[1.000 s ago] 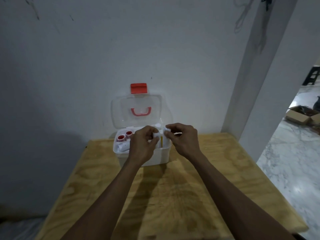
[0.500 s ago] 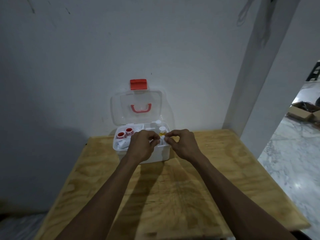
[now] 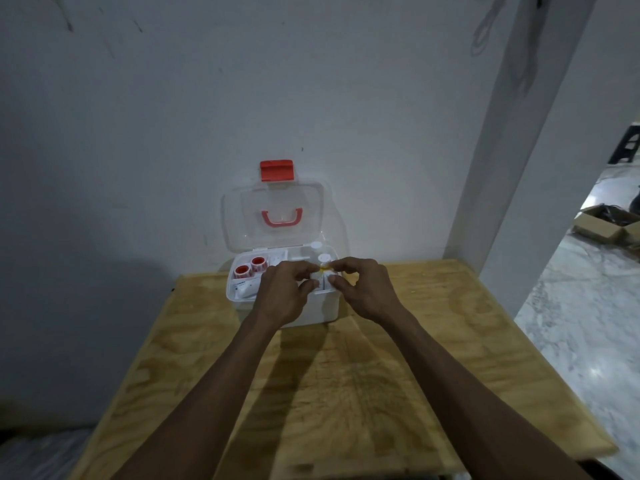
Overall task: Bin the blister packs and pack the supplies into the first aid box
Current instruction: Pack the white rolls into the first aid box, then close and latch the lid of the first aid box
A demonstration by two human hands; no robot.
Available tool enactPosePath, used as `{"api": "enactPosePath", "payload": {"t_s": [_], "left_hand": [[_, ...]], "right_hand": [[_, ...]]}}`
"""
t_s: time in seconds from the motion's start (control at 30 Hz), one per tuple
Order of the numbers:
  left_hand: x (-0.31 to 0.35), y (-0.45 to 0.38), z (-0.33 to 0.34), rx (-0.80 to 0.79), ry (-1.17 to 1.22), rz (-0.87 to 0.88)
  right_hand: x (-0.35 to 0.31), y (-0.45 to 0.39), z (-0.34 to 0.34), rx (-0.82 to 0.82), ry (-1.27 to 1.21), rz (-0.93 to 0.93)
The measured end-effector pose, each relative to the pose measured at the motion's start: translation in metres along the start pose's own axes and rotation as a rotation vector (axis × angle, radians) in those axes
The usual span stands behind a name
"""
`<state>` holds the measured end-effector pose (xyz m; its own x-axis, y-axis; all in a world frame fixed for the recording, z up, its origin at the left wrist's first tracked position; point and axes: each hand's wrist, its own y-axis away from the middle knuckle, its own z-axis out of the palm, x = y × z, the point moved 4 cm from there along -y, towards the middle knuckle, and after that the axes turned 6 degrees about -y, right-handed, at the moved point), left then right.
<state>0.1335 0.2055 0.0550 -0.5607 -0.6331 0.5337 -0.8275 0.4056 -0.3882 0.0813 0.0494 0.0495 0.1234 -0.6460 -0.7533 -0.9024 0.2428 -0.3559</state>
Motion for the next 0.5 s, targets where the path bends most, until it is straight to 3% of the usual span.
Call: {"api": "enactPosePath", "payload": {"t_s": [0.17, 0.3, 0.5], "left_hand": [[-0.001, 0.003, -0.007, 0.037, 0.041, -0.013], [-0.008, 0.000, -0.032, 0.203, 0.056, -0.017], [-0.051, -0.019, -0.073, 0.420, 0.075, -0.227]], "right_hand": [[-0.003, -0.003, -0.003, 0.047, -0.024, -0.016], [-0.015, -0.021, -0.012, 0.155, -0.065, -0.041], [-0.030, -0.062, -0.010, 0.208, -0.126, 0.010]]}}
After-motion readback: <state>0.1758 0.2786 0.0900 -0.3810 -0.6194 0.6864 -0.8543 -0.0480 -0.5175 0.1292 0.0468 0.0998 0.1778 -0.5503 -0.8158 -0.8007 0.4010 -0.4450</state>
